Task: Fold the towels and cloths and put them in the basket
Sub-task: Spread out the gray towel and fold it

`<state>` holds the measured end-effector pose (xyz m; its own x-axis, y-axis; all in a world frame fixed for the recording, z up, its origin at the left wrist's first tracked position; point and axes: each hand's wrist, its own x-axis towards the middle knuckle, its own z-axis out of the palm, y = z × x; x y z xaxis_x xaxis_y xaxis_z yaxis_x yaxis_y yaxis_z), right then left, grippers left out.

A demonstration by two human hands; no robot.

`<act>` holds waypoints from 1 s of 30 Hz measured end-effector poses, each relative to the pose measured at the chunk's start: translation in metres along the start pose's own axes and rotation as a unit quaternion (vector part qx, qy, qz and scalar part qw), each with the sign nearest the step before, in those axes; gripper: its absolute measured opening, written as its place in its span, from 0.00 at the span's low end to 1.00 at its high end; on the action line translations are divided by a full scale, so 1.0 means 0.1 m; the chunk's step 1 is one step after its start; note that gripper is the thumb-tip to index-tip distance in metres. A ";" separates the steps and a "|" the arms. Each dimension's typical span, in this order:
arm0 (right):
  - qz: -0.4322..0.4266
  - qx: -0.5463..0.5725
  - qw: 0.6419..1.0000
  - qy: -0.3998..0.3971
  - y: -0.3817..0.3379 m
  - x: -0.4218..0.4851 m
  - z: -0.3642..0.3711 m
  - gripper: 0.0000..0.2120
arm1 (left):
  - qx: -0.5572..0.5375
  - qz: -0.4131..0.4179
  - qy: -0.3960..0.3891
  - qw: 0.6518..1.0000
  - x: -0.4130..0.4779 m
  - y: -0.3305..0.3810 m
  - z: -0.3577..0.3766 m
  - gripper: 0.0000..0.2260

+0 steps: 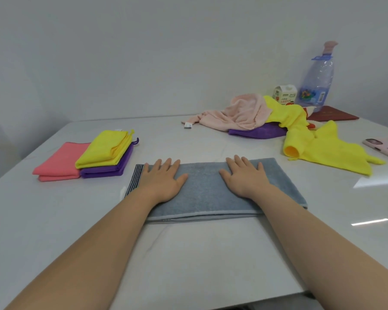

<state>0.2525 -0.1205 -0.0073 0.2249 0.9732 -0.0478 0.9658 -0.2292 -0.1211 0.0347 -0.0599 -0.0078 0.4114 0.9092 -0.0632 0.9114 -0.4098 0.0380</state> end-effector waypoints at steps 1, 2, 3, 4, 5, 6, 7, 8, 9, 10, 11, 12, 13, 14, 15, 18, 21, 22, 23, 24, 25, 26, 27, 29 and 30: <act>0.014 0.000 1.000 0.001 0.07 0.00 -0.01 0.30 | 0.005 -0.008 0.002 1.000 -0.01 -0.03 0.00 0.29; 0.029 -0.002 1.000 0.003 0.14 0.00 -0.02 0.30 | 0.011 -0.019 0.003 1.000 -0.02 -0.05 0.00 0.29; 0.044 -0.005 0.999 0.006 0.21 0.00 -0.02 0.30 | 0.017 -0.031 0.004 0.999 -0.02 -0.08 -0.01 0.30; 0.058 -0.010 0.998 0.011 0.27 -0.01 -0.03 0.30 | 0.021 -0.043 0.004 0.999 -0.03 -0.11 -0.01 0.30; 0.069 -0.014 0.997 0.017 0.33 -0.01 -0.04 0.30 | 0.021 -0.053 0.004 0.998 -0.03 -0.13 -0.01 0.30; 0.080 -0.016 0.996 0.021 0.37 -0.02 -0.05 0.30 | 0.019 -0.062 0.003 0.998 -0.04 -0.14 -0.01 0.30; 0.088 -0.015 0.996 0.022 0.40 -0.03 -0.05 0.31 | 0.016 -0.068 0.003 0.998 -0.04 -0.15 -0.01 0.30; 0.094 -0.009 0.995 0.021 0.41 -0.04 -0.05 0.31 | 0.013 -0.071 0.002 0.997 -0.05 -0.15 -0.01 0.30; 0.096 -0.005 0.995 0.020 0.40 -0.05 -0.05 0.31 | 0.011 -0.073 0.001 0.997 -0.05 -0.15 -0.01 0.30; 0.099 -0.006 0.995 0.024 0.38 -0.06 -0.05 0.30 | 0.009 -0.075 0.001 0.997 -0.06 -0.14 -0.01 0.30; 0.107 -0.012 0.993 0.041 0.35 -0.08 -0.06 0.30 | 0.009 -0.079 0.003 0.997 -0.07 -0.14 -0.02 0.30; 0.118 -0.027 0.990 0.074 0.31 -0.11 -0.08 0.28 | 0.011 -0.084 0.004 0.996 -0.08 -0.13 -0.02 0.30; 0.127 -0.057 0.983 0.121 0.27 -0.15 -0.11 0.26 | 0.015 -0.089 0.005 0.996 -0.09 -0.12 -0.03 0.30; 0.128 -0.093 0.973 0.168 0.22 -0.20 -0.15 0.23 | 0.023 -0.093 0.007 0.995 -0.11 -0.10 -0.04 0.30; 0.122 -0.119 0.965 0.198 0.15 -0.25 -0.20 0.18 | 0.035 -0.096 0.012 0.995 -0.13 -0.08 -0.07 0.30; 0.136 -0.083 0.978 0.135 -0.16 -0.36 -0.22 0.18 | 0.095 -0.094 0.031 0.990 -0.19 0.00 -0.17 0.28; 0.158 -0.057 0.985 0.030 -0.33 -0.35 -0.08 0.28 | 0.131 -0.101 0.002 0.986 -0.19 0.08 -0.31 0.30; 0.148 -0.052 0.987 0.019 -0.33 -0.31 -0.05 0.29 | 0.133 -0.107 -0.011 0.985 -0.19 0.09 -0.36 0.30; 0.128 -0.048 0.991 0.015 -0.31 -0.27 -0.04 0.31 | 0.133 -0.108 -0.017 0.985 -0.19 0.08 -0.42 0.29; 0.095 -0.043 0.994 0.014 -0.27 -0.23 -0.04 0.31 | 0.131 -0.104 -0.014 0.986 -0.18 0.06 -0.49 0.28; 0.051 -0.037 0.998 0.013 -0.24 -0.18 -0.05 0.30 | 0.127 -0.098 -0.008 0.987 -0.17 0.04 -0.55 0.26; 0.000 -0.030 0.999 0.009 -0.21 -0.15 -0.05 0.30 | 0.125 -0.092 -0.005 0.988 -0.18 0.02 -0.62 0.24; -0.050 -0.023 0.998 0.003 -0.18 -0.12 -0.07 0.29 | 0.126 -0.087 -0.007 0.988 -0.19 0.00 -0.69 0.23; -0.131 0.001 0.991 -0.010 -0.14 -0.09 -0.09 0.27 | 0.119 -0.062 -0.040 0.990 -0.19 -0.03 -0.77 0.23; -0.164 0.021 0.986 -0.015 -0.13 -0.07 -0.11 0.27 | 0.103 -0.034 -0.074 0.991 -0.17 -0.05 -0.78 0.23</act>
<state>0.2399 -0.1246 0.0051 -0.1036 0.9942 -0.0288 0.9796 0.0970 -0.1761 0.0223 -0.0680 0.0712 0.3320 0.9206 -0.2056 0.9132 -0.3682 -0.1744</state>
